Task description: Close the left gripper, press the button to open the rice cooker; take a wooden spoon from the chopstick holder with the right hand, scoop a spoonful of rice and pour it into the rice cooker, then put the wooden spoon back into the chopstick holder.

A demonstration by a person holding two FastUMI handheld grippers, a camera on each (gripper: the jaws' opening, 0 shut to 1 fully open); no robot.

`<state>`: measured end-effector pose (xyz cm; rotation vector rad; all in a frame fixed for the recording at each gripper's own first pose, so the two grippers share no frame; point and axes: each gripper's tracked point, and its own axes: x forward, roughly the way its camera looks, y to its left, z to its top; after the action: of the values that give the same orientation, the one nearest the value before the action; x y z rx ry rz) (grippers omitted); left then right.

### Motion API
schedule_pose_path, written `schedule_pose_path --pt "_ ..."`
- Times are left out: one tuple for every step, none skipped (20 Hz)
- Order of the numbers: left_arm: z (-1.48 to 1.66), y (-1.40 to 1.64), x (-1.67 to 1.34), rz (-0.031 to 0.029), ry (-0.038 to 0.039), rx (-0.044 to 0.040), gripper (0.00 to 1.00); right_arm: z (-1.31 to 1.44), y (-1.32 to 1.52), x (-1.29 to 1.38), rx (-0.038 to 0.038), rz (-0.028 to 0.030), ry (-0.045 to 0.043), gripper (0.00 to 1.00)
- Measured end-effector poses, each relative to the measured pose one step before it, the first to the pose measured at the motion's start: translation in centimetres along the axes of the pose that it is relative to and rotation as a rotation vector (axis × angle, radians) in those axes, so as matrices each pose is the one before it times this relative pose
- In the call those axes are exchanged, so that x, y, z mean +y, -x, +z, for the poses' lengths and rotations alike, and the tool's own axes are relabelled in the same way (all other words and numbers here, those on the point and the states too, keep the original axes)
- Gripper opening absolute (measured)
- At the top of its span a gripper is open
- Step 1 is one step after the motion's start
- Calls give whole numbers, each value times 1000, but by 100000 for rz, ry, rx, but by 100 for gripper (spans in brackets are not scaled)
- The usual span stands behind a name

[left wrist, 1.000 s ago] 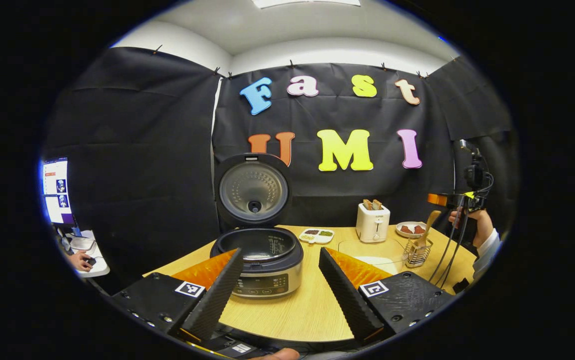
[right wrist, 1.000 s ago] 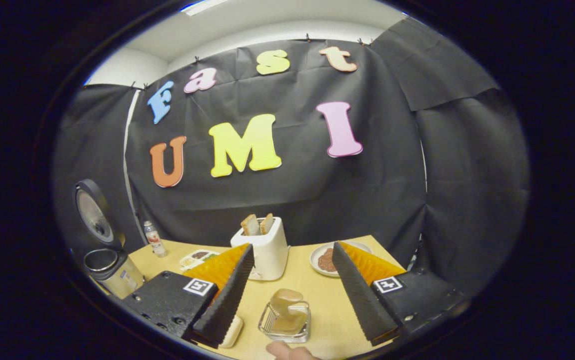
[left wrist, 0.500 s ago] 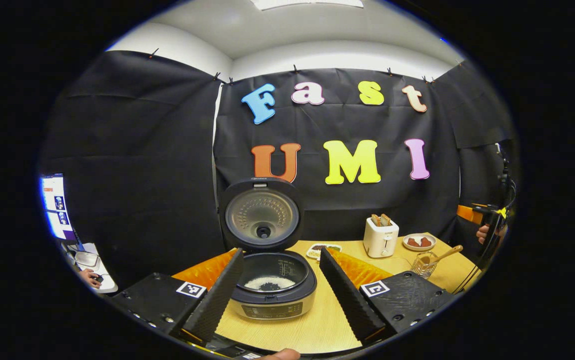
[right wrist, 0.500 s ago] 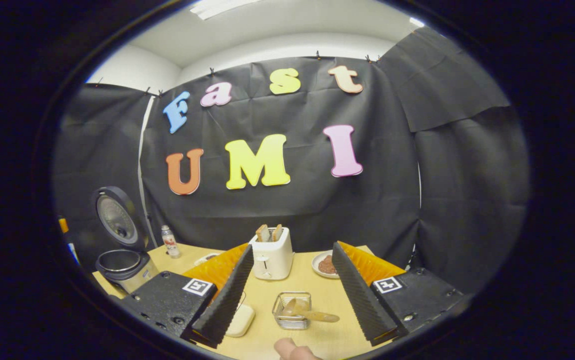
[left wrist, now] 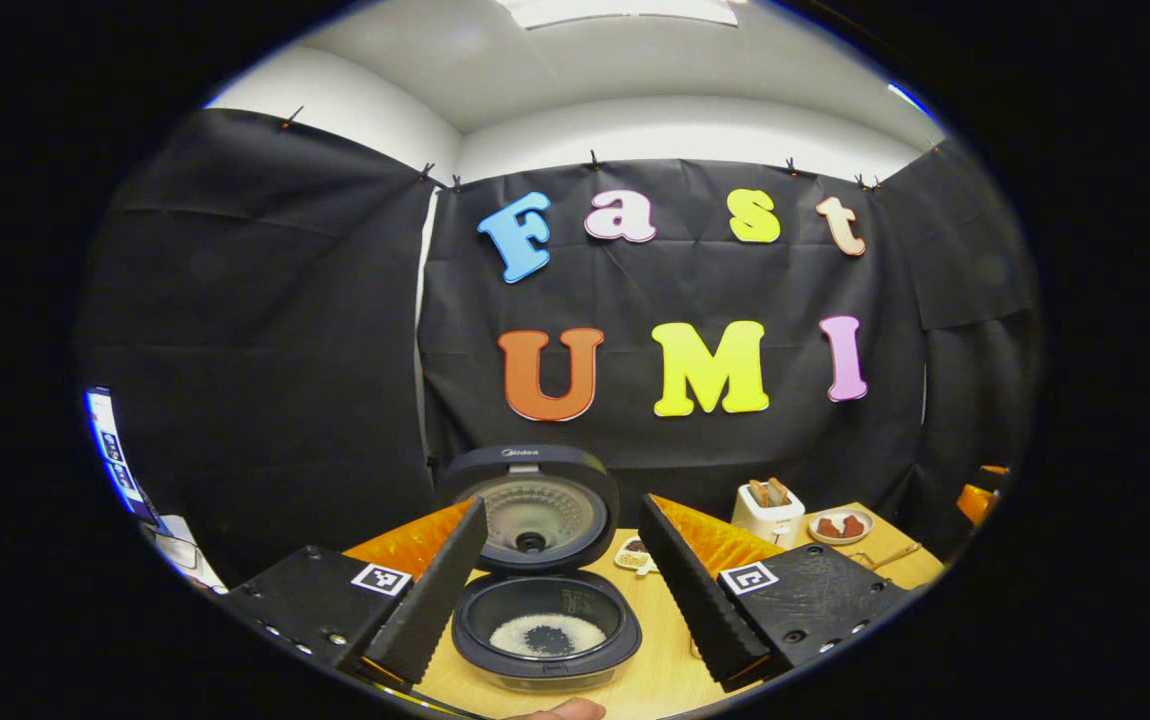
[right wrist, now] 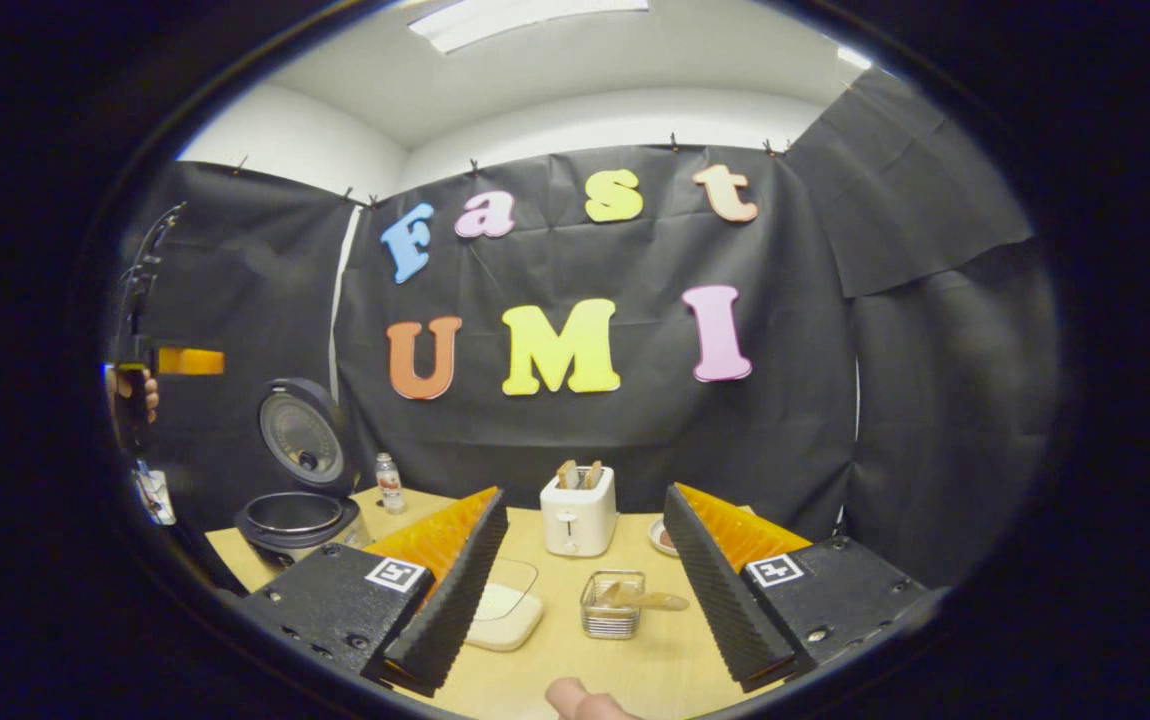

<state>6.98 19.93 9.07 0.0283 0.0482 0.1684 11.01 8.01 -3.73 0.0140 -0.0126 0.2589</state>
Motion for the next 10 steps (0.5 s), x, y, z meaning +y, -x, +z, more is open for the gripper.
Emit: schedule_pose_path --pt "735 -1131 57 -2064 2957 316 97 16 402 441 -148 1188 735 94" --pt "521 -1144 816 416 1561 619 97 -195 573 437 198 1324 649 100" --pt "417 -1346 1087 1747 224 221 97 -7 373 351 -19 1002 48 100" --pt "221 -1382 1179 2317 -307 432 96 -70 181 95 126 566 69 100" --pt "368 -1558 926 1335 -32 102 96 -144 123 90 -29 336 -69 100" --pt "140 -1474 825 1573 420 350 96 -185 174 171 15 921 832 100" --pt "90 -1502 912 2115 446 528 96 -152 69 -66 -148 -203 715 94" --pt "-47 -1527 906 1799 700 -44 95 -163 80 -222 -42 -441 744 100" --pt "3 -1436 504 914 1413 958 95 -331 -51 56 175 156 322 100" --pt "115 -1182 788 1397 1138 -406 94 -484 -77 349 826 1076 740 100"
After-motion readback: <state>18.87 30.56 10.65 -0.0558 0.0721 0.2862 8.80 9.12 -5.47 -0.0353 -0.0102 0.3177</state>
